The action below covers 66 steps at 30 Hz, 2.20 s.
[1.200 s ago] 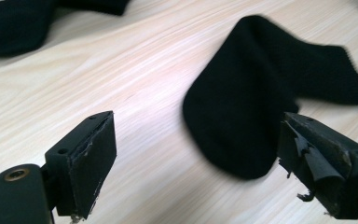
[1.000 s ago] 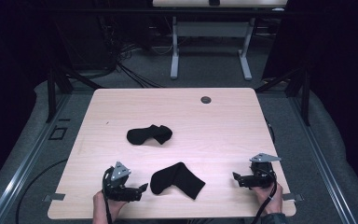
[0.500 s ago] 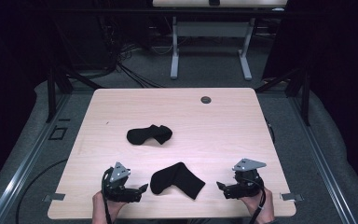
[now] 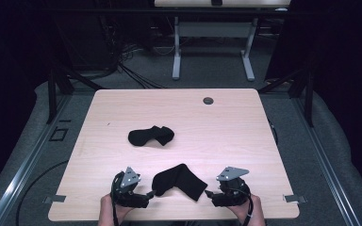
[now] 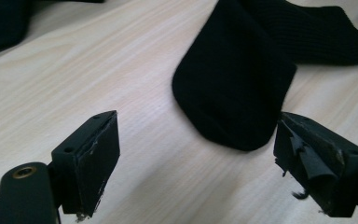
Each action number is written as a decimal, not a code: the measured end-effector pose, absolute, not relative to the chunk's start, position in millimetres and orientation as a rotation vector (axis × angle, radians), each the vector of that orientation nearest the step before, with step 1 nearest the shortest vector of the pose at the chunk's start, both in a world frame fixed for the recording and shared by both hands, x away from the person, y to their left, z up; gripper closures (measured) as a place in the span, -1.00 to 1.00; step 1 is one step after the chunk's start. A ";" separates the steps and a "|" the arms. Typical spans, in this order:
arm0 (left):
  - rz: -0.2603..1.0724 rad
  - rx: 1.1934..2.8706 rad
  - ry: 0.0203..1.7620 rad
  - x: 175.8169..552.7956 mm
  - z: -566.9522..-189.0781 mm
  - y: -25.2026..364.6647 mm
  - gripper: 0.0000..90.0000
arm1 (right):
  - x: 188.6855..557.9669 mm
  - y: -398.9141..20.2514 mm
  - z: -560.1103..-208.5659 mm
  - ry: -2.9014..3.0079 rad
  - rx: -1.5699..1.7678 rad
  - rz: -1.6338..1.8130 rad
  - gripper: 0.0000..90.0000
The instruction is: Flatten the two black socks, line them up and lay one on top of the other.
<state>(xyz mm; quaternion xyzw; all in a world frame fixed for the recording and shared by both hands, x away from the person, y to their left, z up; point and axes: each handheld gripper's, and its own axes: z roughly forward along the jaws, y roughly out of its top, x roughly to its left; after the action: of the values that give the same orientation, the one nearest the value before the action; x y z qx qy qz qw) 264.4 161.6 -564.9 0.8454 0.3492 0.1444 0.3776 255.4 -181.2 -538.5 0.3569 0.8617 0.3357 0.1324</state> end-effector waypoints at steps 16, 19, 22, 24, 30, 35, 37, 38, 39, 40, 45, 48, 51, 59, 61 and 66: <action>0.367 2.336 0.630 258.3 -571.4 128.2 0.28 | 243.8 -133.6 -562.6 2.629 0.844 0.889 0.30; 0.347 2.342 0.624 259.7 -575.4 129.5 0.48 | 245.4 -133.7 -566.6 2.631 0.840 0.862 0.34; 0.339 2.332 0.621 259.4 -576.2 130.4 0.54 | 246.0 -135.2 -569.2 2.624 0.851 0.879 0.38; 0.326 2.334 0.616 259.8 -576.2 131.1 0.58 | 246.5 -137.4 -569.7 2.635 0.860 0.897 0.43; 0.308 2.333 0.614 260.6 -576.2 131.5 0.66 | 248.0 -137.6 -570.4 2.638 0.857 0.919 0.62; 0.303 2.339 0.600 260.9 -576.0 131.1 0.72 | 248.2 -133.0 -566.4 2.627 0.840 0.880 0.47; 0.301 2.340 0.594 261.2 -576.0 131.3 0.73 | 247.9 -132.8 -564.3 2.618 0.840 0.908 0.46; 0.301 2.339 0.593 261.4 -576.1 131.5 0.74 | 247.9 -129.3 -562.6 2.594 0.834 0.917 0.44; 0.292 2.335 0.595 262.0 -576.4 132.1 0.74 | 249.8 -127.5 -563.1 2.595 0.827 0.899 0.45; 0.290 2.333 0.594 262.3 -576.6 132.4 0.75 | 251.5 -126.6 -564.4 2.601 0.828 0.897 0.46; 0.290 2.313 0.609 262.8 -577.9 134.5 0.85 | 253.4 -127.1 -569.0 2.587 0.825 0.882 0.71; 0.279 2.290 0.623 263.4 -579.4 137.5 0.90 | 252.0 -131.1 -570.4 2.573 0.831 0.898 0.82; 0.296 2.293 0.618 262.5 -579.3 137.4 0.93 | 251.2 -134.7 -569.5 2.562 0.825 0.898 0.88; 0.332 2.278 0.635 261.6 -577.7 143.0 0.96 | 252.1 -157.2 -558.5 2.498 0.870 0.970 0.90; 0.340 2.278 0.638 261.2 -576.7 143.8 0.96 | 252.3 -159.6 -556.8 2.495 0.877 0.968 0.90; 0.369 2.274 0.644 260.6 -572.0 149.1 0.96 | 254.1 -172.2 -551.9 2.467 0.911 0.973 0.90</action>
<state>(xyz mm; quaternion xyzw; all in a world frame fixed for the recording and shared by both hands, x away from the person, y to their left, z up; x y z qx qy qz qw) 260.6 149.1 -572.0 0.8846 0.2504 0.1437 0.3663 254.1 -172.2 -551.9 0.3202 0.8673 0.3420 0.1681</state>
